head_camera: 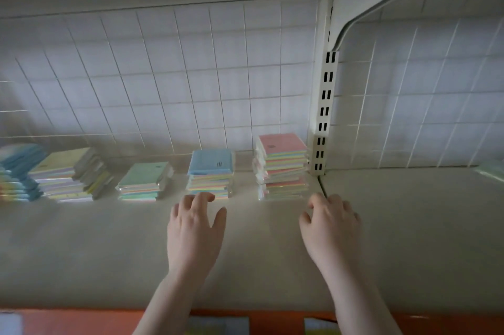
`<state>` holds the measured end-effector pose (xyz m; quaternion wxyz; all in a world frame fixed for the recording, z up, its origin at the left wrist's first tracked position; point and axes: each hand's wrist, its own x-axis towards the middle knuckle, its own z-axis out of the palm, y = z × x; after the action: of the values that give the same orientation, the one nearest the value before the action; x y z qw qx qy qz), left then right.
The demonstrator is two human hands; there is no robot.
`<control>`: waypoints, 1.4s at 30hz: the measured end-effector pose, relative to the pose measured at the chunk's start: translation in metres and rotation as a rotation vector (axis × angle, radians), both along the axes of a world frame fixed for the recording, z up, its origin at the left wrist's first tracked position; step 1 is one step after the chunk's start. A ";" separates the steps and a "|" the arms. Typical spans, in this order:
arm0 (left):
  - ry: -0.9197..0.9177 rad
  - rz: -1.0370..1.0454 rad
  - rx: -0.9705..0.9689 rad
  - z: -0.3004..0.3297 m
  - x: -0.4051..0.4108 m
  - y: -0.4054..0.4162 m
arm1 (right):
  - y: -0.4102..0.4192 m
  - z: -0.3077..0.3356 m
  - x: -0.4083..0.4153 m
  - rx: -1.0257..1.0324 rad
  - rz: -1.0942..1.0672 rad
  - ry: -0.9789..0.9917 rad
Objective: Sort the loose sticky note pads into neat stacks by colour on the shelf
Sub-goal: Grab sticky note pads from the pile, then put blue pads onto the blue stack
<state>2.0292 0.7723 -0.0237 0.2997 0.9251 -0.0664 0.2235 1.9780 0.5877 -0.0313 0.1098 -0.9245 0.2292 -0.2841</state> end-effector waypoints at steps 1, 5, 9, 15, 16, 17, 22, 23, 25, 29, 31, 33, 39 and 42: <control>0.028 -0.016 0.014 -0.002 -0.001 0.001 | -0.001 0.000 -0.001 -0.012 -0.029 0.015; 0.100 -0.068 0.076 -0.005 0.001 0.003 | 0.000 0.001 -0.008 -0.027 -0.106 0.051; 0.198 -0.127 0.097 -0.005 0.000 0.000 | -0.001 0.006 -0.005 -0.084 -0.163 0.083; 0.252 -0.147 0.105 -0.004 -0.003 -0.001 | -0.019 0.005 -0.031 -0.166 -0.204 0.095; 0.259 -0.156 0.118 -0.003 -0.004 -0.001 | -0.025 0.005 -0.039 -0.154 -0.195 0.110; 0.253 -0.167 0.129 -0.002 -0.005 -0.003 | -0.034 0.006 -0.046 -0.138 -0.194 0.104; 0.186 -0.151 0.091 0.007 -0.022 -0.030 | -0.081 0.007 -0.071 -0.137 -0.217 -0.033; 0.175 -0.151 0.102 0.009 -0.026 -0.041 | -0.094 0.006 -0.077 -0.124 -0.212 -0.038; 0.163 -0.161 0.107 0.011 -0.035 -0.070 | -0.123 0.006 -0.091 -0.145 -0.218 -0.037; 0.146 -0.149 0.065 0.015 -0.064 -0.145 | -0.200 0.010 -0.128 -0.128 -0.221 -0.004; 0.168 -0.161 0.054 0.015 -0.081 -0.189 | -0.244 0.010 -0.147 -0.143 -0.221 -0.024; 0.197 -0.203 0.060 0.014 -0.097 -0.230 | -0.283 0.010 -0.165 -0.143 -0.221 -0.022; 0.201 -0.297 0.062 0.023 -0.125 -0.310 | -0.360 0.013 -0.194 -0.093 -0.230 -0.042; 0.169 -0.336 0.091 0.030 -0.123 -0.335 | -0.382 0.012 -0.198 -0.038 -0.270 0.000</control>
<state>1.9060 0.4371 0.0060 0.2950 0.9291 -0.2046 0.0885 1.7800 0.2058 -0.0189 0.0531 -0.8872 0.3460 -0.3006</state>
